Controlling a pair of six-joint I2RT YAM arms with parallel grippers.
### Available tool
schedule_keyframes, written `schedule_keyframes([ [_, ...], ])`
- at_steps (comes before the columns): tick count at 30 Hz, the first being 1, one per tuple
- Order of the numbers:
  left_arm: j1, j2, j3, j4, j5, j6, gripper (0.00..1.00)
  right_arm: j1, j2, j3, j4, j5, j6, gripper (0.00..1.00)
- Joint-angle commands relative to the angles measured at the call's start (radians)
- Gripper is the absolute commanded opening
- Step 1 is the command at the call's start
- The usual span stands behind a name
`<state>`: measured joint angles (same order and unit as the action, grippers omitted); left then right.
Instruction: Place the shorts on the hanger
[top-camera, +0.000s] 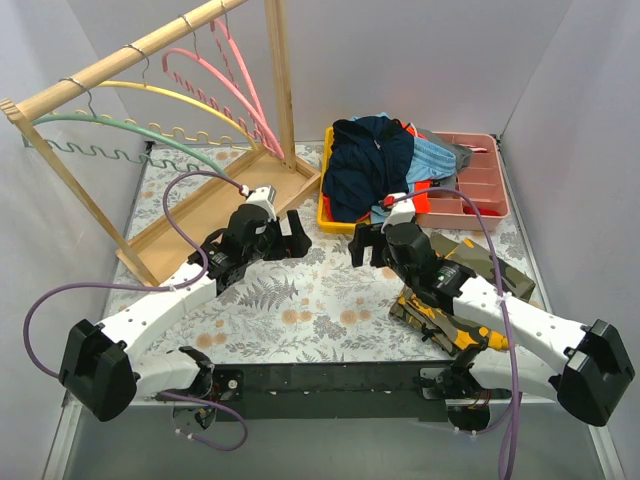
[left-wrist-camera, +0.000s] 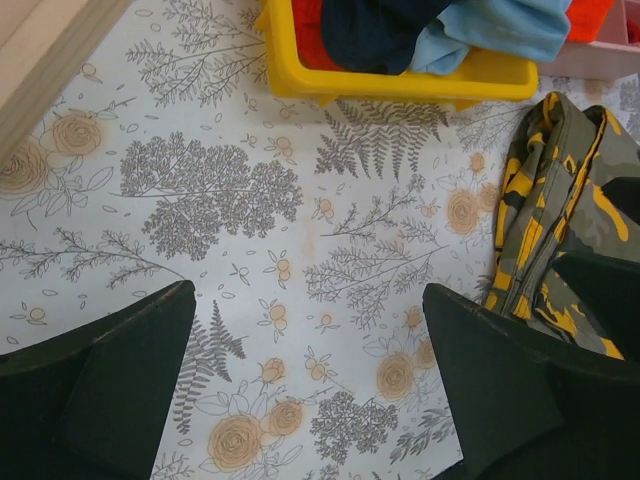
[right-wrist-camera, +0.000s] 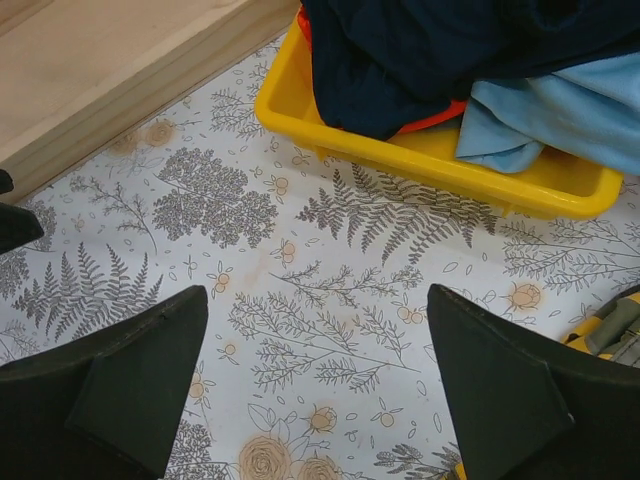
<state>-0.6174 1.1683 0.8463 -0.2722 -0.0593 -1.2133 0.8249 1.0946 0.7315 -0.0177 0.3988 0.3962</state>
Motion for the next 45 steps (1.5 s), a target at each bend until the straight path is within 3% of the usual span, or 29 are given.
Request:
schedule_keyframes([
  [1, -0.001, 0.005, 0.048, -0.045, -0.005, -0.006, 0.98, -0.004, -0.059, 0.059, -0.030, 0.063, 0.003, 0.98],
  [8, -0.001, -0.010, 0.054, -0.071, 0.050, 0.029, 0.98, -0.050, -0.012, 0.141, -0.109, 0.025, -0.023, 0.97],
  [14, -0.001, -0.035, 0.042, -0.081, 0.058, 0.038, 0.98, -0.289, 0.115, 0.333, -0.163, -0.222, -0.026, 0.90],
  [24, -0.001, -0.065, 0.083, -0.142, 0.049, 0.037, 0.98, -0.481, 0.444, 0.708, -0.177, -0.180, -0.072, 0.85],
  [29, -0.001, -0.064, 0.106, -0.170, 0.032, 0.037, 0.98, -0.509, 0.626, 0.871, -0.279, -0.305, -0.092, 0.75],
  [34, -0.001, -0.050, 0.109, -0.176, 0.032, 0.037, 0.98, -0.507, 0.718, 0.830, -0.248, -0.322, -0.063, 0.74],
  [40, -0.001, -0.048, 0.131, -0.191, 0.023, 0.043, 0.98, -0.506, 0.818, 0.887, -0.275, -0.348, -0.033, 0.55],
  [43, -0.001, -0.055, 0.140, -0.203, 0.000, 0.047, 0.98, -0.501, 0.818, 0.925, -0.307, -0.310, -0.033, 0.28],
  [44, -0.001, -0.058, 0.143, -0.206, -0.004, 0.049, 0.98, -0.500, 0.814, 0.934, -0.314, -0.301, -0.034, 0.11],
  [45, -0.001, -0.064, 0.146, -0.206, -0.007, 0.054, 0.98, -0.501, 0.806, 0.960, -0.324, -0.275, -0.036, 0.04],
])
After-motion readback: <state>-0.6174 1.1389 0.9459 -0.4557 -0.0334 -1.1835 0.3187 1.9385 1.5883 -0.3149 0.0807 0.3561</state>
